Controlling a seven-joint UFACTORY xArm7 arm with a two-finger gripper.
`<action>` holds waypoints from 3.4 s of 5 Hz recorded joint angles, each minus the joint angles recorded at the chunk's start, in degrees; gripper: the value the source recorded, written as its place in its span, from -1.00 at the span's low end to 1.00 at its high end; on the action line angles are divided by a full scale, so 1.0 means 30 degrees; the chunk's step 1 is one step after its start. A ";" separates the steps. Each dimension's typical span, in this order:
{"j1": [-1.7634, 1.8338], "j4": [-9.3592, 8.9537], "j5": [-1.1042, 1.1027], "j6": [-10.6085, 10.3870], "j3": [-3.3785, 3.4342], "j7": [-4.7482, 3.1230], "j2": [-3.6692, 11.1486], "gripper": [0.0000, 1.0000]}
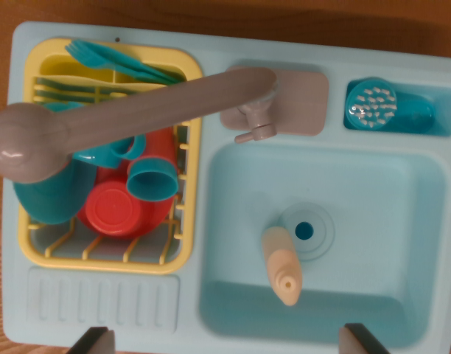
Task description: Pick detergent from the sink
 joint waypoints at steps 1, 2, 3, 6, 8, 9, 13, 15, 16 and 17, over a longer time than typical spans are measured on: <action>-0.0023 -0.0273 0.0014 -0.0296 -0.0036 -0.0130 0.0025 -1.00; -0.0023 -0.0273 0.0014 -0.0296 -0.0036 -0.0130 0.0025 -1.00; -0.0055 -0.0641 0.0033 -0.0694 -0.0085 -0.0305 0.0059 -1.00; -0.0096 -0.1117 0.0057 -0.1208 -0.0147 -0.0532 0.0102 -1.00; -0.0145 -0.1688 0.0086 -0.1825 -0.0222 -0.0803 0.0155 -1.00; -0.0198 -0.2300 0.0117 -0.2487 -0.0303 -0.1095 0.0211 -1.00; -0.0323 -0.3756 0.0191 -0.4062 -0.0495 -0.1788 0.0344 -1.00; -0.0390 -0.4543 0.0231 -0.4914 -0.0599 -0.2163 0.0417 -1.00; -0.0390 -0.4543 0.0231 -0.4914 -0.0599 -0.2163 0.0417 -1.00; -0.0457 -0.5318 0.0271 -0.5751 -0.0701 -0.2531 0.0487 -1.00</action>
